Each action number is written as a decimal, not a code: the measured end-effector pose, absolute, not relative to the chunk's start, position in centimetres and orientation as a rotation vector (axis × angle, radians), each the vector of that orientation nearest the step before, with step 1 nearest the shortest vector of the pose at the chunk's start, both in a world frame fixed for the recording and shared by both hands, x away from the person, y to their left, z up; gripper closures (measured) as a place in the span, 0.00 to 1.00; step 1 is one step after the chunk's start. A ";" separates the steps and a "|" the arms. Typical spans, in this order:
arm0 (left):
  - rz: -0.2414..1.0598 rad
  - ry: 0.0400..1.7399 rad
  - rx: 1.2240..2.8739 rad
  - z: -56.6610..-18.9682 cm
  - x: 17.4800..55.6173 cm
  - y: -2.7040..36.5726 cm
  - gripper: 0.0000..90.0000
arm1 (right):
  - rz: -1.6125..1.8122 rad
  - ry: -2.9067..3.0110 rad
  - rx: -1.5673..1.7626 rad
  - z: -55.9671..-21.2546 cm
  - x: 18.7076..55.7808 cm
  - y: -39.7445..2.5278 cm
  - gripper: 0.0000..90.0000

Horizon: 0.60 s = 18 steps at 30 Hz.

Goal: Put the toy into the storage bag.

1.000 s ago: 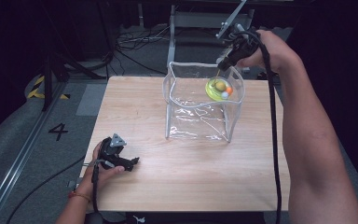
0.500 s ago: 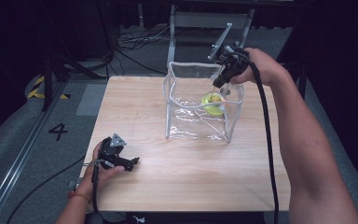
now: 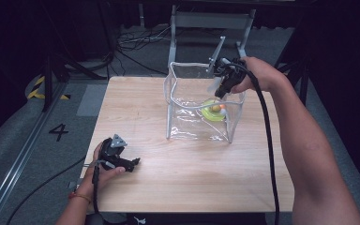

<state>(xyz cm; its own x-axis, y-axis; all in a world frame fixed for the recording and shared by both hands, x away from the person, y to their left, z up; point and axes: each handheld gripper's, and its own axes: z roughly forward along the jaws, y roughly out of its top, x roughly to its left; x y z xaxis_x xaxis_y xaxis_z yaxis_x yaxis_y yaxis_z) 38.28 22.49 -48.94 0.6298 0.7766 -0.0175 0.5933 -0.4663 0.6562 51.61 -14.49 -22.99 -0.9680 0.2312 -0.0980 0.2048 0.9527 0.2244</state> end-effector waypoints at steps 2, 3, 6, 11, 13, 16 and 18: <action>0.377 1.065 2.221 -48.9 38.3 22.5 0.01 | 0.313 2.993 0.326 -23.4 51.5 -14.7 0.98; 0.377 1.065 2.221 -48.9 38.3 22.5 0.01 | 0.301 2.997 0.333 -23.6 51.5 -14.8 0.98; 0.377 1.066 2.221 -48.9 38.3 22.5 0.01 | 0.281 3.010 0.328 -24.1 51.6 -15.0 0.98; 0.377 1.066 2.220 -48.9 38.3 22.5 0.01 | 0.288 3.014 0.330 -24.6 51.7 -15.5 0.98; 0.377 1.066 2.221 -48.9 38.3 22.5 0.01 | 0.298 3.018 0.321 -24.6 51.6 -15.7 0.98; 0.377 1.066 2.220 -48.9 38.3 22.5 0.01 | 0.299 3.014 0.336 -24.6 51.6 -15.9 0.97; 0.377 1.066 2.221 -48.9 38.3 22.5 0.01 | 0.309 3.011 0.337 -24.4 51.8 -16.0 0.98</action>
